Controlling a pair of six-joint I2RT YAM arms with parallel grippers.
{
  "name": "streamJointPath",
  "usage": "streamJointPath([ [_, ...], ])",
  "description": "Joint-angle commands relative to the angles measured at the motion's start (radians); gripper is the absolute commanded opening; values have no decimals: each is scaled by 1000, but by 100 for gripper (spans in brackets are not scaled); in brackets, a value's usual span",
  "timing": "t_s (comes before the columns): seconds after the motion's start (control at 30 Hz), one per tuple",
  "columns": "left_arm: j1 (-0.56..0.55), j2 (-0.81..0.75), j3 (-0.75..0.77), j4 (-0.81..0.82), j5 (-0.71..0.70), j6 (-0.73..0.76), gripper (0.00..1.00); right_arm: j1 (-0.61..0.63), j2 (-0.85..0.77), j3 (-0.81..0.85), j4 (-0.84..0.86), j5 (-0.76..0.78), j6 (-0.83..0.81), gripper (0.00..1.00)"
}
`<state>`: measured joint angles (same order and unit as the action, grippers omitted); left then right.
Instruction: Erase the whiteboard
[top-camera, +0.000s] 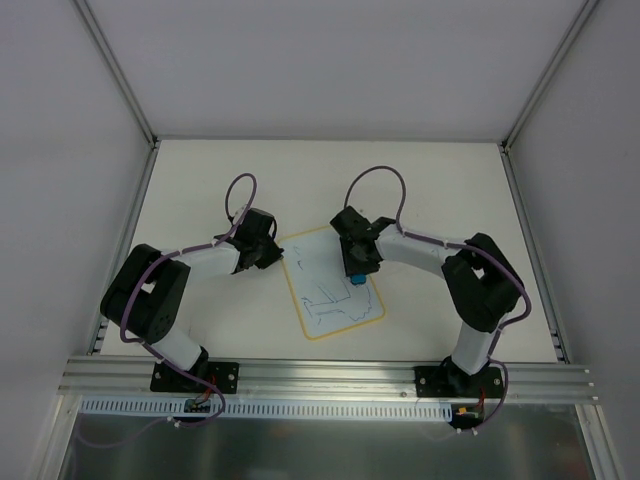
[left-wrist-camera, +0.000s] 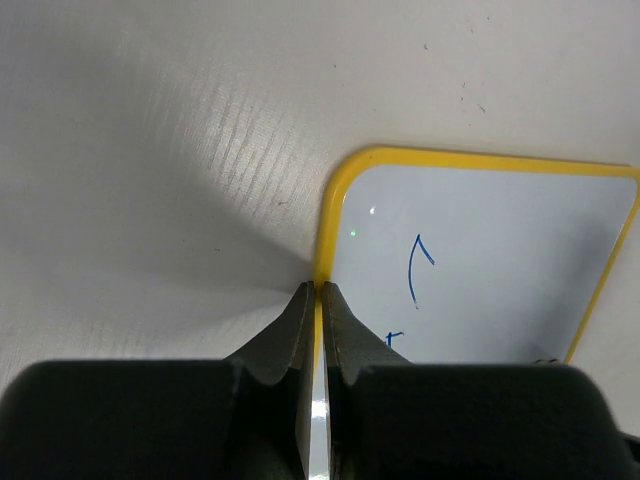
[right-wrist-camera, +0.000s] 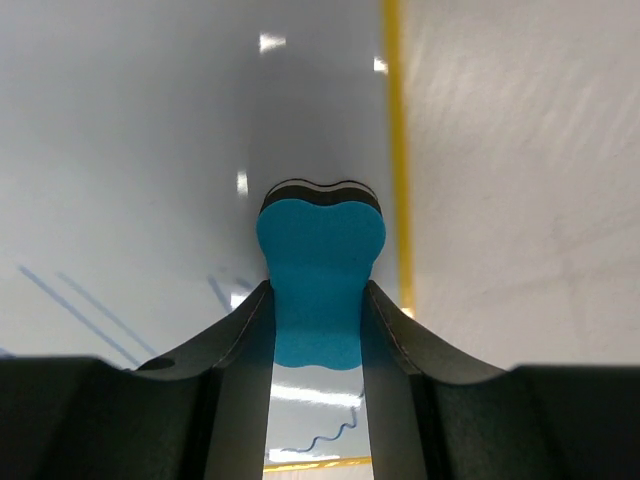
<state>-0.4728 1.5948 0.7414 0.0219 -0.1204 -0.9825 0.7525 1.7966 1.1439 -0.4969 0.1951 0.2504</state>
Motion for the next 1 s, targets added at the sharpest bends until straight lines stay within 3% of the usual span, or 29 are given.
streamJointPath([
  [0.0,-13,17,-40,-126,-24,16,0,108,73,34,-104,-69,18,0],
  [0.23,-12,16,-37,-128,-28,16,0,280,191,193,-106,-181,32,0],
  [0.37,-12,16,-37,-128,-25,13,0,288,224,218,-106,-205,41,0],
  [0.5,-9,7,-45,-128,-30,15,0,239,189,149,-106,-131,61,0],
  [0.73,-4,4,-45,-128,-28,16,0,38,3,-82,-108,-33,58,0],
  [0.97,-4,7,-33,-128,-28,16,0,59,-62,-155,-104,-34,46,1],
])
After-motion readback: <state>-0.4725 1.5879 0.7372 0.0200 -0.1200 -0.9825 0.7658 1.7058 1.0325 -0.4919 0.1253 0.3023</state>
